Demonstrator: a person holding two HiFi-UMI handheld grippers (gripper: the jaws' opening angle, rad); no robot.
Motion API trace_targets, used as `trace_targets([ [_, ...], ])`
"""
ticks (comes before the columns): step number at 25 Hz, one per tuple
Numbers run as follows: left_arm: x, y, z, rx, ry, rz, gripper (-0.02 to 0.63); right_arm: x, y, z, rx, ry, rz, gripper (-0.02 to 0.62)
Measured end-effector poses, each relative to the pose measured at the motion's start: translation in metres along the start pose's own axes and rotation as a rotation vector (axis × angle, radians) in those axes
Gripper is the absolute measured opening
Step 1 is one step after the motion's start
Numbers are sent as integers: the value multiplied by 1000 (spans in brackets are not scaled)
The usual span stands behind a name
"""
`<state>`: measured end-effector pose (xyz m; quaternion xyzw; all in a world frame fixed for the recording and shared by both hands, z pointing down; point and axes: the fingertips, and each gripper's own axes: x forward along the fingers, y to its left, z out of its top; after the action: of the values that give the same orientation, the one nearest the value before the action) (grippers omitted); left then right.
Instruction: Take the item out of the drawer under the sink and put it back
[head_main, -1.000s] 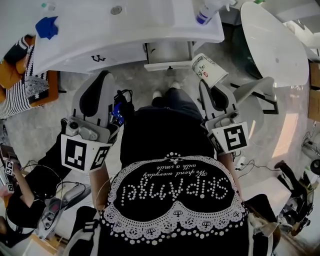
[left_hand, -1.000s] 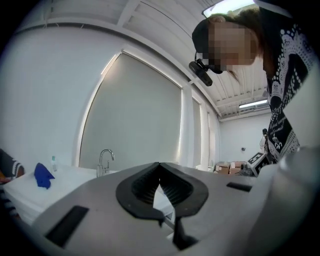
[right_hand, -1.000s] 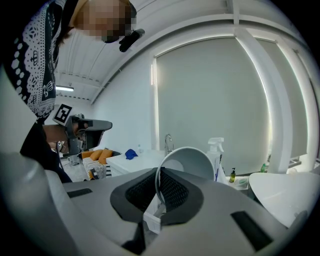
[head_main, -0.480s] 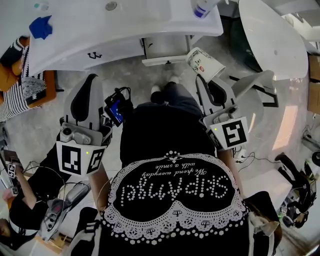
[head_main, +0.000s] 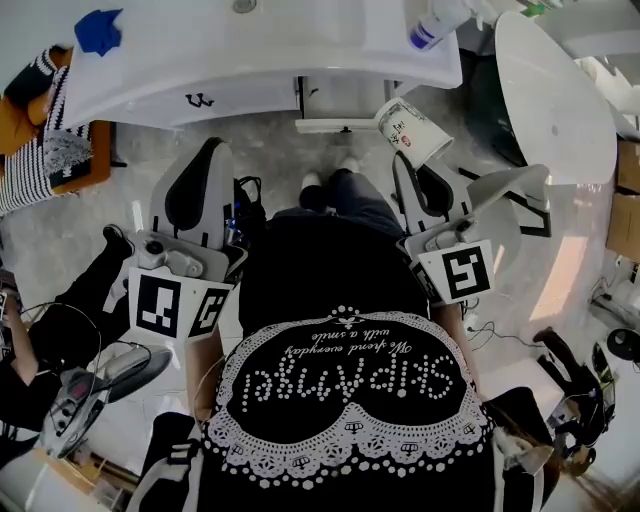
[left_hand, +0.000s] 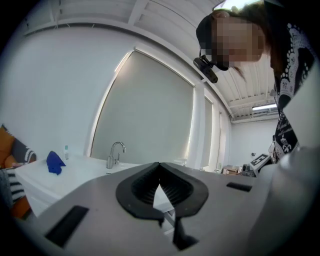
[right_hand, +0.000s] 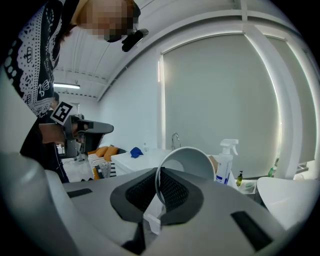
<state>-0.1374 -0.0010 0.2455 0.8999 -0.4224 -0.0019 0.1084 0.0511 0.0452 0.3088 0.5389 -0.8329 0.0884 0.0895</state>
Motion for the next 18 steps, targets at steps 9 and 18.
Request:
trace_targets([
  [9, 34, -46, -25, -35, 63, -88, 3, 2, 1, 11, -102, -31, 1, 25],
  [18, 39, -67, -37, -2, 85, -114, 3, 0, -8, 16, -256, -17, -21, 25],
])
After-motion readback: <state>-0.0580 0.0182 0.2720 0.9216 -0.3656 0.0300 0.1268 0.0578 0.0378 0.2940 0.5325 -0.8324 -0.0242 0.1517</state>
